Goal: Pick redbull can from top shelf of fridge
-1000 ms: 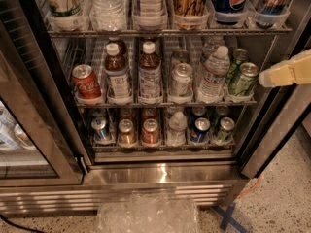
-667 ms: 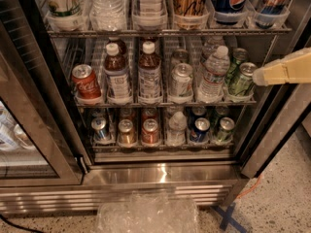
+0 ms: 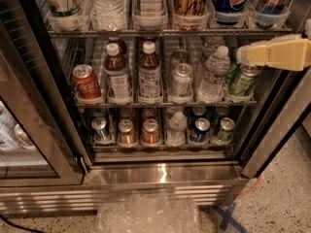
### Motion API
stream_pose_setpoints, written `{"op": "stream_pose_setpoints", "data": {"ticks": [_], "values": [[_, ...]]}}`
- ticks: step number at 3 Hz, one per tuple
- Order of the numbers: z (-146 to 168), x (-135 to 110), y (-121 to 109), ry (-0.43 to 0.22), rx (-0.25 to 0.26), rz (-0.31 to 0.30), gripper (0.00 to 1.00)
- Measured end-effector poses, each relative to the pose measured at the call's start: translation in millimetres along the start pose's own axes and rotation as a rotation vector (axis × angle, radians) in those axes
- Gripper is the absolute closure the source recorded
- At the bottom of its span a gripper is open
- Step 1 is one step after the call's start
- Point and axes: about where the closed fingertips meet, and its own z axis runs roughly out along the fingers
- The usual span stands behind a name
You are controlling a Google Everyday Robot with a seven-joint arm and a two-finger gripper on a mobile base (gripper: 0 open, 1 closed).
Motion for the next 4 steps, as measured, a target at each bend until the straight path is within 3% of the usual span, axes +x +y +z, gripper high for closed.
{"op": "stream_pose_setpoints", "data": {"ticks": [2, 4], "values": [[9.9, 9.1, 9.8, -0.002, -0.017, 0.029, 0.0], [30.9, 10.9, 5.5, -0.06, -0.002, 0.075, 0.23]]}}
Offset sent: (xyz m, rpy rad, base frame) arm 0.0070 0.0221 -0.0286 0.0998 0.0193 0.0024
